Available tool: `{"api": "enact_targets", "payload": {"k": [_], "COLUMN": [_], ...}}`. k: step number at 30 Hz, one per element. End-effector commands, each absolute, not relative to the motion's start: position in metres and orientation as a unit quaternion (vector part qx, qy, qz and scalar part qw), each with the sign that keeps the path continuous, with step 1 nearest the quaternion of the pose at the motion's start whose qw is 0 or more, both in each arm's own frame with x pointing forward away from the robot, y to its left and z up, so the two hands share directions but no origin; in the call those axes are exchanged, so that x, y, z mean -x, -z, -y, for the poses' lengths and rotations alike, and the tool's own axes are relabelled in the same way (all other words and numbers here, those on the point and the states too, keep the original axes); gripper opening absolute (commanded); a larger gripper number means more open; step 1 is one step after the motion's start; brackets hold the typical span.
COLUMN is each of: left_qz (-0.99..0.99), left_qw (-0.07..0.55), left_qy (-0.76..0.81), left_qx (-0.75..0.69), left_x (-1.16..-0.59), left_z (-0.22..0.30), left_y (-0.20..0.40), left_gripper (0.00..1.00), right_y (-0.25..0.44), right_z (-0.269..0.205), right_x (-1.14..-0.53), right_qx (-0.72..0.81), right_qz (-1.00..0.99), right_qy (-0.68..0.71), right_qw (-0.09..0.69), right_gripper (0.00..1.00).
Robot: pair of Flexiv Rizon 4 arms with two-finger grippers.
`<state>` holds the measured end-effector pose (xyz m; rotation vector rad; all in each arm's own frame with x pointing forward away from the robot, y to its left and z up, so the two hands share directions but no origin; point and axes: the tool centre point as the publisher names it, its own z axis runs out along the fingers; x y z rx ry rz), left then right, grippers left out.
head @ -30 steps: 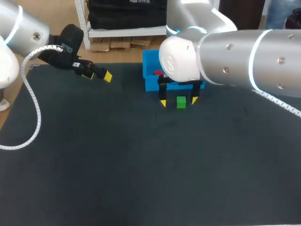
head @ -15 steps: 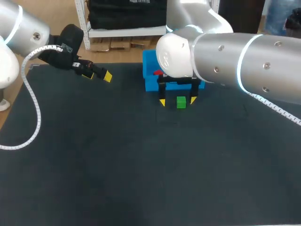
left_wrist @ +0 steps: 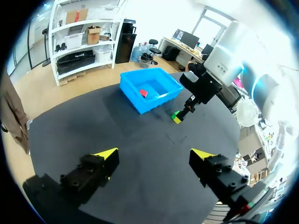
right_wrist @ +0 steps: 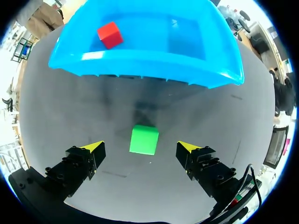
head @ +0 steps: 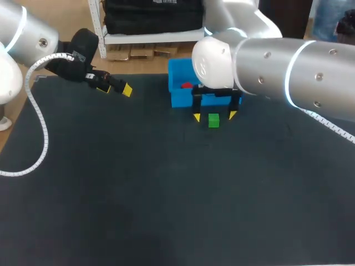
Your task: Use the left arm to pick the red cube and place it into the blue plastic box first, then use the right arm to grasp the green cube and put it into the same blue plastic box after the first action is fully finished.
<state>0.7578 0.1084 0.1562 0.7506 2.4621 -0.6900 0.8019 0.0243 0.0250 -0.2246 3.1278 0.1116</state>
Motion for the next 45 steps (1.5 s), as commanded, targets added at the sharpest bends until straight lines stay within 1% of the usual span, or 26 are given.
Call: {"api": "enact_targets", "payload": {"k": [1, 27, 45], "left_qz": [-0.897, -0.897, -0.897], "left_qw": [0.235, 0.235, 0.235], "left_qy": [0.253, 0.253, 0.253], "left_qx": [-0.275, -0.275, -0.275], "left_x": [-0.759, -0.759, -0.759], "left_z": [-0.109, -0.109, -0.109], "left_y": [-0.156, -0.156, -0.156], "left_gripper": [1.00, 1.00, 1.00], "right_y": [-0.023, -0.008, -0.002], "right_z": [-0.019, -0.029, -0.027], "right_x": [-0.796, -0.788, -0.801], "right_qx": [0.075, 0.046, 0.053], "right_qz": [-0.996, -0.997, -0.997], "right_qy": [-0.034, -0.025, -0.019], "right_qw": [0.018, 0.059, 0.056], "right_gripper": [1.00, 1.00, 1.00]}}
